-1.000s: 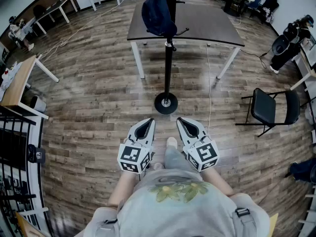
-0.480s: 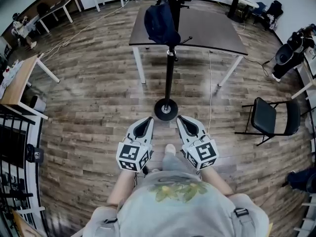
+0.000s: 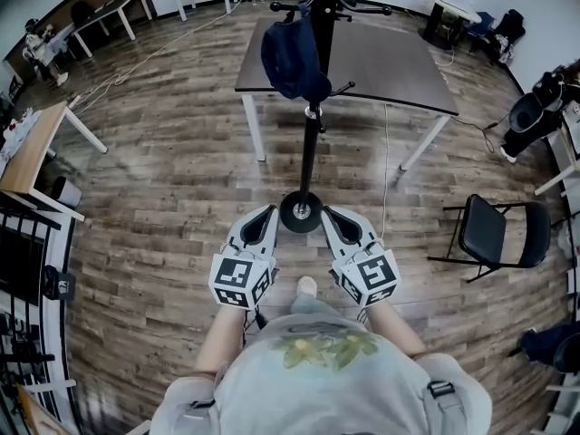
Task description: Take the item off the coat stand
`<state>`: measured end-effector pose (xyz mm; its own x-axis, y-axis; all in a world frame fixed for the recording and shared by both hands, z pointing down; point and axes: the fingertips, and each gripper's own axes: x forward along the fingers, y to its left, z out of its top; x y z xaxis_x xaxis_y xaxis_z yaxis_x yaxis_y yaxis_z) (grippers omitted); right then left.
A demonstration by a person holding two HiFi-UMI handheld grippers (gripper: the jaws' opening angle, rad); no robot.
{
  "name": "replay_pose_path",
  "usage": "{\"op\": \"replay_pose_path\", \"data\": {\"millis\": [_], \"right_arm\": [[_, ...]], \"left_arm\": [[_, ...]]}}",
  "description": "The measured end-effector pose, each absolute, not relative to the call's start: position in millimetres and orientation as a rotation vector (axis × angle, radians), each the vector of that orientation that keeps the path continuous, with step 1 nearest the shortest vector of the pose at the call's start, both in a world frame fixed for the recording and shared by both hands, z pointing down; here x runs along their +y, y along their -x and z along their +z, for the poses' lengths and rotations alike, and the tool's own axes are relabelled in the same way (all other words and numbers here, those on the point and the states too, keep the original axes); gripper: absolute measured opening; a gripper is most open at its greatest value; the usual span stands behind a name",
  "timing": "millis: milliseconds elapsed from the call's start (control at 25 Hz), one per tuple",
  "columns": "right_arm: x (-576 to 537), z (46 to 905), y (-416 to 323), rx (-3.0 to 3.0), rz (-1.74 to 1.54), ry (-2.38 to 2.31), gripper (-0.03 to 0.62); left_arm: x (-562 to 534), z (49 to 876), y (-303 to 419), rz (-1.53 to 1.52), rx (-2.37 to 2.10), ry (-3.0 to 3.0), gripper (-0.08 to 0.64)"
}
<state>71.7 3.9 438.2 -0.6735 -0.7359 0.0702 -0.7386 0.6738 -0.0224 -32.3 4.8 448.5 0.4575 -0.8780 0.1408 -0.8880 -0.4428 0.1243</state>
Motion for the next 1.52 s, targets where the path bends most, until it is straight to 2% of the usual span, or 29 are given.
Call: {"op": "replay_pose_path", "data": {"millis": [600,1400,1520], "right_arm": [[-91.2,407.3,-93.5,-2.817,-0.009,-1.32,0.008],[-150.6,409.0,-68.6,-2.825,0.034,-1.319,0.009],[-165.9,408.1,-62.1,-2.813,0.035,-1.347,0.031]], "left_arm": [[-94.4,432.3,17.6,0.042,-1.605,-2.546,0.017],[-157.2,424.3,49.9,0.045,-1.656,-2.501,0.018],[-172.0,425.5,57.9,0.05,-1.633,-2.507,0.018]]}}
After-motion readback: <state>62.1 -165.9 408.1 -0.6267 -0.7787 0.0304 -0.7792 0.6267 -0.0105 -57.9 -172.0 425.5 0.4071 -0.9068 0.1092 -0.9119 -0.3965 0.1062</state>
